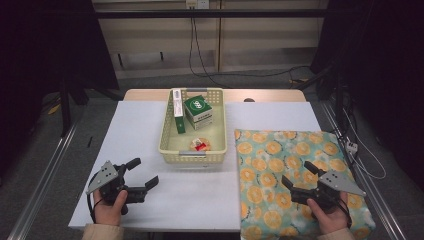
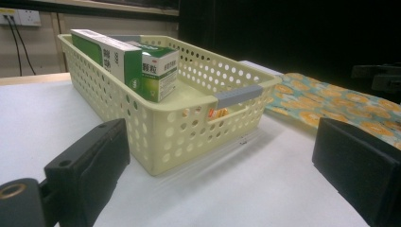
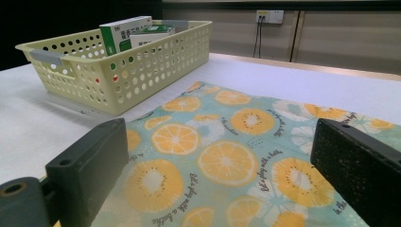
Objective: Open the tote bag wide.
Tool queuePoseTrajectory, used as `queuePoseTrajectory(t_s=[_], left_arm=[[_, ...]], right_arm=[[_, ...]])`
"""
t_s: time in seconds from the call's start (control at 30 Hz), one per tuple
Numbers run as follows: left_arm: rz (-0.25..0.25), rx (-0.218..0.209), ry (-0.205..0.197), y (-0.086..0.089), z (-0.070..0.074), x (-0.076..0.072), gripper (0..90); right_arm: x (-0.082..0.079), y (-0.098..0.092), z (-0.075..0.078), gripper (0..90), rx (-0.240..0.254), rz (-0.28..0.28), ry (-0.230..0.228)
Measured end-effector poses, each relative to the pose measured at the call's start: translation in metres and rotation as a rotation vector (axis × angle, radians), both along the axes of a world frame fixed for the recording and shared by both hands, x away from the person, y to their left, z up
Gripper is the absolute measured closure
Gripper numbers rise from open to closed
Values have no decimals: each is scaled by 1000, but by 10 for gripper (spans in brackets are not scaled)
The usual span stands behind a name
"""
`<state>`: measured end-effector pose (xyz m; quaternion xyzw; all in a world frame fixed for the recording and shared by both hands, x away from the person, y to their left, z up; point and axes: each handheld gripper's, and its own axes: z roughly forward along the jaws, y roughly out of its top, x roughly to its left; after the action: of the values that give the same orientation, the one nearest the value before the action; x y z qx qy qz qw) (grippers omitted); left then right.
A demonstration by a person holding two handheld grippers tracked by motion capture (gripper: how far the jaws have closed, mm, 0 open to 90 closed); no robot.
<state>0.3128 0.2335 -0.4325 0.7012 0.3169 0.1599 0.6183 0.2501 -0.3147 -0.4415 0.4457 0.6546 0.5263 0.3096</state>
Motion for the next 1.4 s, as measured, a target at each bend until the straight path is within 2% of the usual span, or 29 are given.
queuePoseTrajectory(t_s=[0.2,0.33,0.37,0.47,0.5,0.6,0.63,0.67,0.77,0.93,1.03,1.13,1.23,1.4], left_arm=[[-3,1,-2,-1,0,-1,50],[-3,3,-2,-1,0,-1,49],[-3,5,-1,-1,0,-1,49],[-5,11,4,-3,-1,-1,49],[-6,24,3,-3,-1,-1,50],[-8,24,3,-4,-1,-1,50],[-9,23,3,-5,-1,-1,49],[-9,22,3,-5,-1,-1,50],[-9,23,1,-4,-1,-1,50],[0,8,0,-3,-1,-2,50],[-3,13,3,-4,0,-2,50],[-14,20,4,-5,-1,-1,50],[-16,18,-1,-6,-1,-1,50],[-18,17,-1,-6,0,-2,50]], right_arm=[[1,3,1,51,-23,1,20],[3,5,1,56,-21,-2,37],[4,8,3,61,-51,-1,54],[7,14,6,64,-75,19,60],[7,17,6,64,-82,28,65],[8,23,8,58,-96,55,85],[9,33,10,55,-109,85,115],[9,39,11,53,-114,97,127],[9,59,13,52,-157,148,149],[13,83,7,61,-177,227,185],[16,93,2,78,-191,249,215],[17,102,-1,215,-208,300,252],[17,109,-5,191,-218,330,278],[14,116,-12,200,-259,365,319]])
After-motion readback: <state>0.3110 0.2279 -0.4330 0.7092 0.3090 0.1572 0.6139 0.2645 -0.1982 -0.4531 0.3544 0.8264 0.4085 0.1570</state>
